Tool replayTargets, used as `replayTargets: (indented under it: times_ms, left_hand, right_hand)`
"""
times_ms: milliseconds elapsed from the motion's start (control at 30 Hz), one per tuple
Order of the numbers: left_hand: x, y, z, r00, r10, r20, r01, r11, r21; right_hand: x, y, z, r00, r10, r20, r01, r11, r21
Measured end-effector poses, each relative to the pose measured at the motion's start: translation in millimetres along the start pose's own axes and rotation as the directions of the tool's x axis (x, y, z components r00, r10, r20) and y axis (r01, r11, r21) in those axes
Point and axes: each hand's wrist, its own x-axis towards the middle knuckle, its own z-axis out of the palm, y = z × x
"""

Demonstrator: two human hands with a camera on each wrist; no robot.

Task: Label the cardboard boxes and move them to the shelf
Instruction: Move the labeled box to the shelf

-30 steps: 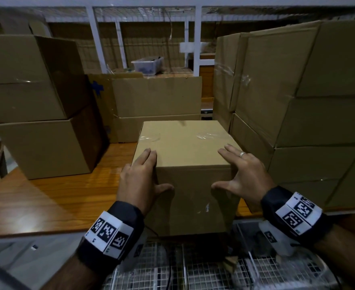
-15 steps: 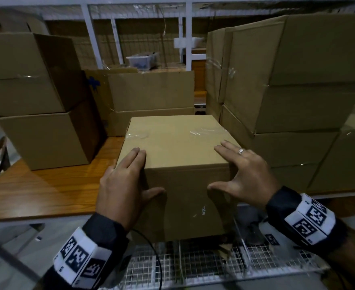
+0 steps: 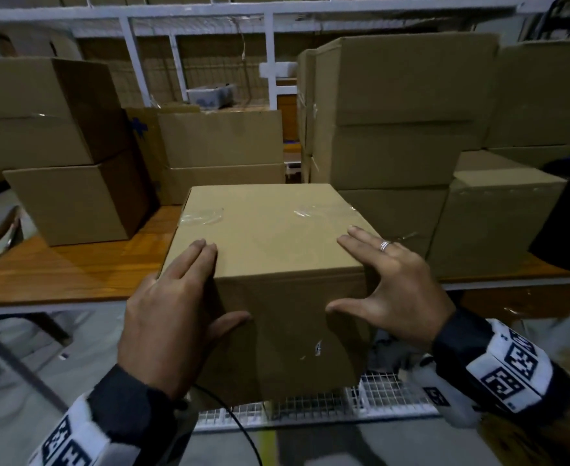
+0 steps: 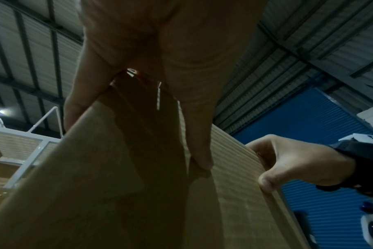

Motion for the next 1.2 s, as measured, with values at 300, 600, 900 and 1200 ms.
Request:
replayTargets:
  times_ms: [300,600,900,1200]
  left_hand:
    - [-49.7,76.1,-1.3,0.997,0.047,0.062,-0.045,0.998,-0.039]
    - [-58.4,160.4,16.1,0.981,0.191,0.026,-0.188,0.977,-0.100]
    - [-37.4,255.6,28.6,0.940,0.341,-0.011,-0.337,0.925,-0.176]
    - [7.6,331.1,49.9,0.908,0.411,-0.080,-0.418,0.891,-0.179]
  right_hand:
    - [-82.4,36.2,-51.0,0.999,0.030,-0.019,-0.030,1.000,-0.008]
    - [-143.4,86.4,-110.0,0.989,0.130,-0.068,-0.138,0.983,-0.124]
    - [-183.6,142.8,-183.5,0.972,0.188,-0.142,-0.216,0.950,-0.225]
    - [-182.5,206.4,-235.8,0.965,0.163,-0.205,-0.223,0.923,-0.313]
